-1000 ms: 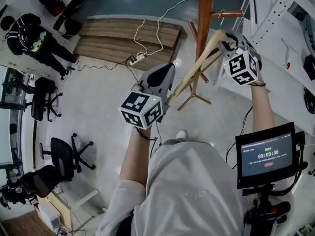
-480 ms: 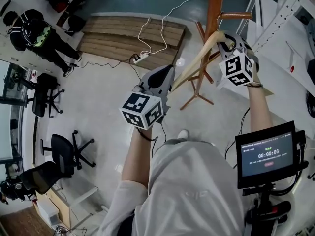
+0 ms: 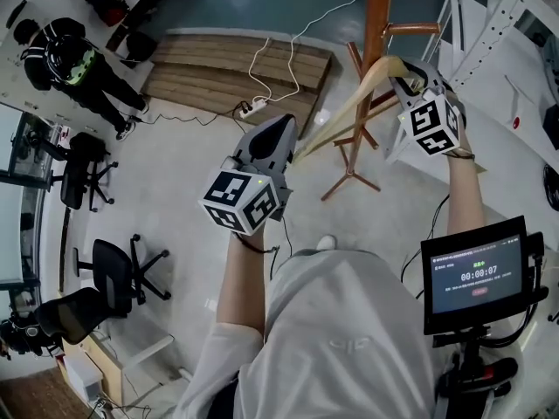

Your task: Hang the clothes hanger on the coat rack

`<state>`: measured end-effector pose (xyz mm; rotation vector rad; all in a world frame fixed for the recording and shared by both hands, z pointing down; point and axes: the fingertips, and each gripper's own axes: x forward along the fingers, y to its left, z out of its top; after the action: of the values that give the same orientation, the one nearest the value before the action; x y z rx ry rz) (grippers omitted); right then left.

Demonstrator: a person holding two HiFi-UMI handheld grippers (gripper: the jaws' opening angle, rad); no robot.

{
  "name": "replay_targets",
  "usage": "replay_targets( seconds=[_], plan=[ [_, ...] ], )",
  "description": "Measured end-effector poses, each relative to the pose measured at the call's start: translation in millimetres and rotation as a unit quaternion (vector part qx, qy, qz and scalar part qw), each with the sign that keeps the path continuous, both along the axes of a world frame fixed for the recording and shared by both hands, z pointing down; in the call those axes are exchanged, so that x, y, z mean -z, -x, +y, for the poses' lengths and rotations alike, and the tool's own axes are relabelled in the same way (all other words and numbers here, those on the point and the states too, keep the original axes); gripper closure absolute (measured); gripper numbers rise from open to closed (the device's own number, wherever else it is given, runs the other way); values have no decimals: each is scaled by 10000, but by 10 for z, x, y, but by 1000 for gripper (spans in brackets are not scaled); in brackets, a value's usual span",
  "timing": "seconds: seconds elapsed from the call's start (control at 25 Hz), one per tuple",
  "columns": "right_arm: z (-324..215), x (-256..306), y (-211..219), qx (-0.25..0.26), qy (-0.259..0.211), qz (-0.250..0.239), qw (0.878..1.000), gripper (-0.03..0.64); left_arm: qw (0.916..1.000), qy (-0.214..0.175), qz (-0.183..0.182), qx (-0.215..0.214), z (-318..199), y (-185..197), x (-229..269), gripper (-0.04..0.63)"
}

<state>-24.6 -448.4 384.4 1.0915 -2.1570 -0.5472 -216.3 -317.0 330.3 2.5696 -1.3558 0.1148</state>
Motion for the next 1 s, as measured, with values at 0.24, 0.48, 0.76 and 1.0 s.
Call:
replay_targets(
  seconds=[0.24,0.48,0.76,1.0],
  plan=[
    [309,316,-78,136,0,-284,9995,467,9997,-245,-33,1,299,-35,325,594],
    [507,545,-125,313,-324,-246,9987,463,9993,-353,-62,-138,463,-194,412,594],
    [851,815,-219,313,-580,-562,9962,463,9982,-394,-23,-461,595,-449,443,594],
    [1464,1040,-361,-118,-953,-727,9927,465,9941,-444,92,-986,789,-708,487,594]
  ],
)
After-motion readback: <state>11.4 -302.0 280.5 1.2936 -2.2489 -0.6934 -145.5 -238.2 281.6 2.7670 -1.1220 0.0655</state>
